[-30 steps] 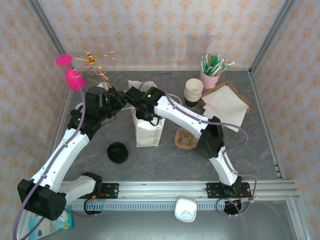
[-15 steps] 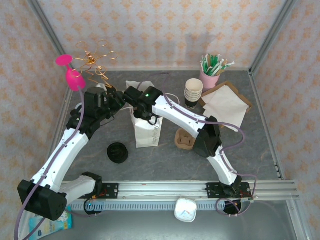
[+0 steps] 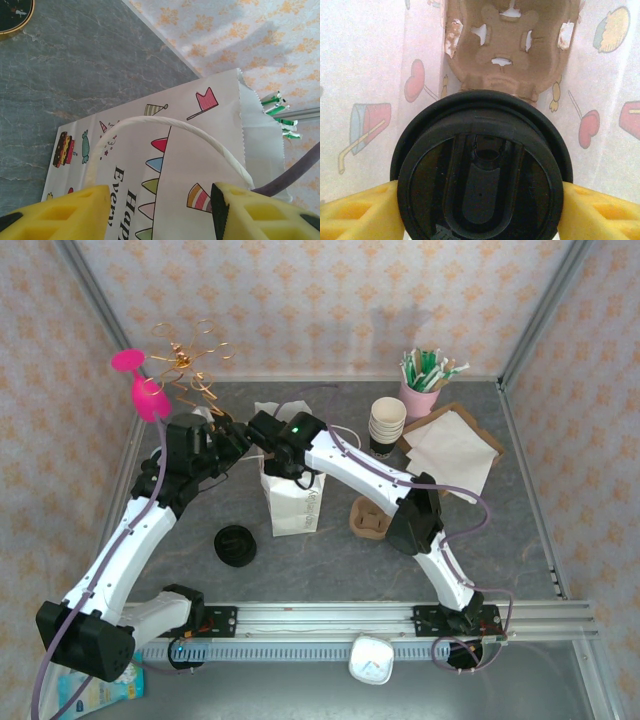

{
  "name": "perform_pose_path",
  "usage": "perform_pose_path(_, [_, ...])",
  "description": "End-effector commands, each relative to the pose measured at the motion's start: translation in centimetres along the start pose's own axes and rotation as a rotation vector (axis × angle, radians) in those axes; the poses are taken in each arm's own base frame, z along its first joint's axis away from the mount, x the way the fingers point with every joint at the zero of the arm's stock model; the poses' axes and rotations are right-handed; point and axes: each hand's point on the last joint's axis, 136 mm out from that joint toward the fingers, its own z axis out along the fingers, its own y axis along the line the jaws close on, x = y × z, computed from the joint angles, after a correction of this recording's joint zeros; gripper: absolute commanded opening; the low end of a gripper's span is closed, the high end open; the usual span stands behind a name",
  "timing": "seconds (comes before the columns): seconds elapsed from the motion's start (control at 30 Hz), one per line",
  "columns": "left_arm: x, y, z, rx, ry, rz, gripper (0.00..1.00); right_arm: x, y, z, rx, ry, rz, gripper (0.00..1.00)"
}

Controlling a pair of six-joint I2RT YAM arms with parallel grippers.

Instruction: Pack the takeout coffee

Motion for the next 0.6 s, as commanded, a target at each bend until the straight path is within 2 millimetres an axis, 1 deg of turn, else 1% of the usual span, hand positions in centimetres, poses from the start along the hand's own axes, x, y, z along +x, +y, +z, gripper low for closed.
perform_pose_path(0.0, [-0.91,-1.12,-0.66,0.047,-0.025,0.004,0.57,-0.36,0.15,-0.73,0.001,-0.025,-0.004,0.72])
perform_pose_path(0.57, [-0.71,-1.70,-0.43,0.065,-0.001,0.009,0.62,-0.63,-0.13,-1.40,0.011,-0.051,0.012,0.78])
